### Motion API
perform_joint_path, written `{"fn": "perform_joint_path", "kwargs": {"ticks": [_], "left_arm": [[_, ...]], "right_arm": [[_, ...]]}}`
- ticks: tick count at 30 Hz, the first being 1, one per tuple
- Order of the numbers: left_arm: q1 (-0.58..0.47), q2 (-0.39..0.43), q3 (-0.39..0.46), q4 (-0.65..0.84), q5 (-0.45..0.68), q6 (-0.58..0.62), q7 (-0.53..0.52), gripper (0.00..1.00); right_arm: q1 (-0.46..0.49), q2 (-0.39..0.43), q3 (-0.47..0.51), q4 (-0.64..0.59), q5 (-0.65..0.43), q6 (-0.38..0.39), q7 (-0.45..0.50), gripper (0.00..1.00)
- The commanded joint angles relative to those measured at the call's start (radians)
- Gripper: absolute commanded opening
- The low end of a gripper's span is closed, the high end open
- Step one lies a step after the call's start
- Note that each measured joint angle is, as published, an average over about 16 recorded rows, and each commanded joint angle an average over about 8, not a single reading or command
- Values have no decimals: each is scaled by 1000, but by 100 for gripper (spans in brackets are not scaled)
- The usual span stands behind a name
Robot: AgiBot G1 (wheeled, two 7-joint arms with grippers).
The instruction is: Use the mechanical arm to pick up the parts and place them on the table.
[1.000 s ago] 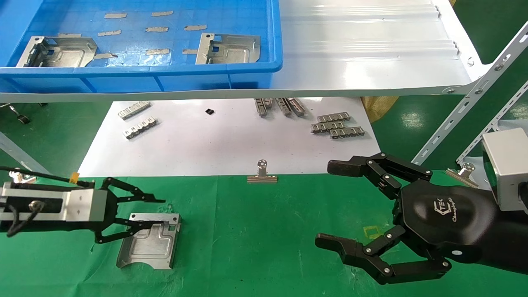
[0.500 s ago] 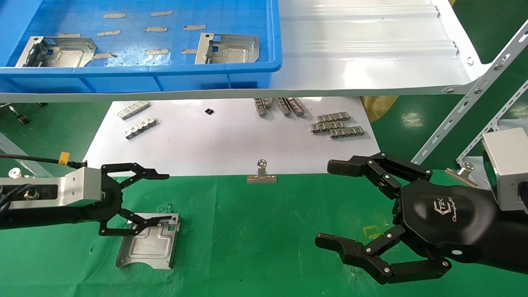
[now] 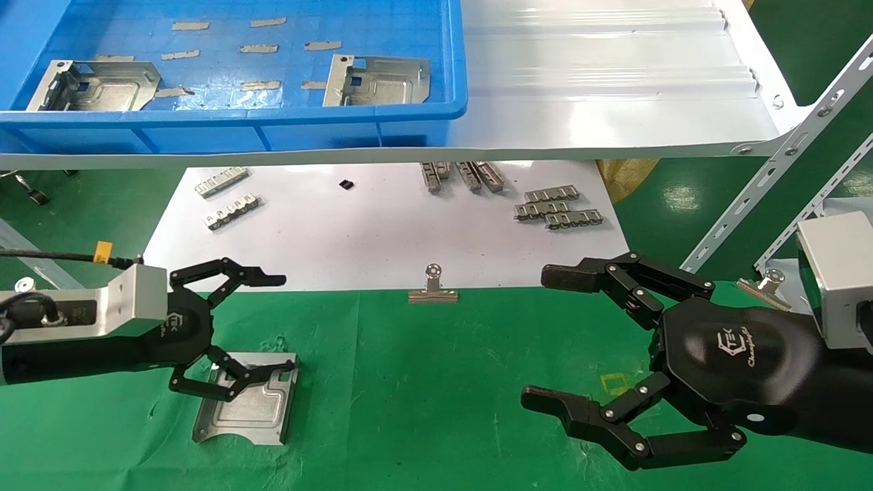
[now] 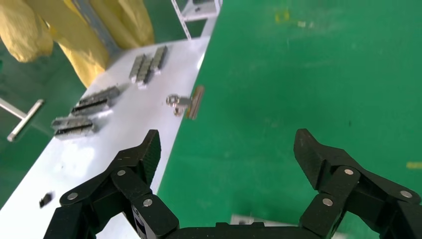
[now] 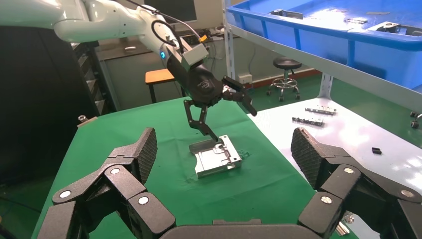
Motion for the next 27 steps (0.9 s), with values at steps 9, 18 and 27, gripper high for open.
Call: {"fn": "perform_joint_path", "kwargs": {"ticks": [9,18,27], "left_arm": [[94,-37,-98,-179,-44,-18,-154,100],[179,-71,-186,-340,-84,-34,-292,100],[263,-105,-274,-501,-125,-51,-431,100]], "right_arm": [[0,0,0,0,0,0,0,100],[0,0,0,0,0,0,0,100],[0,0,0,0,0,0,0,100]]}}
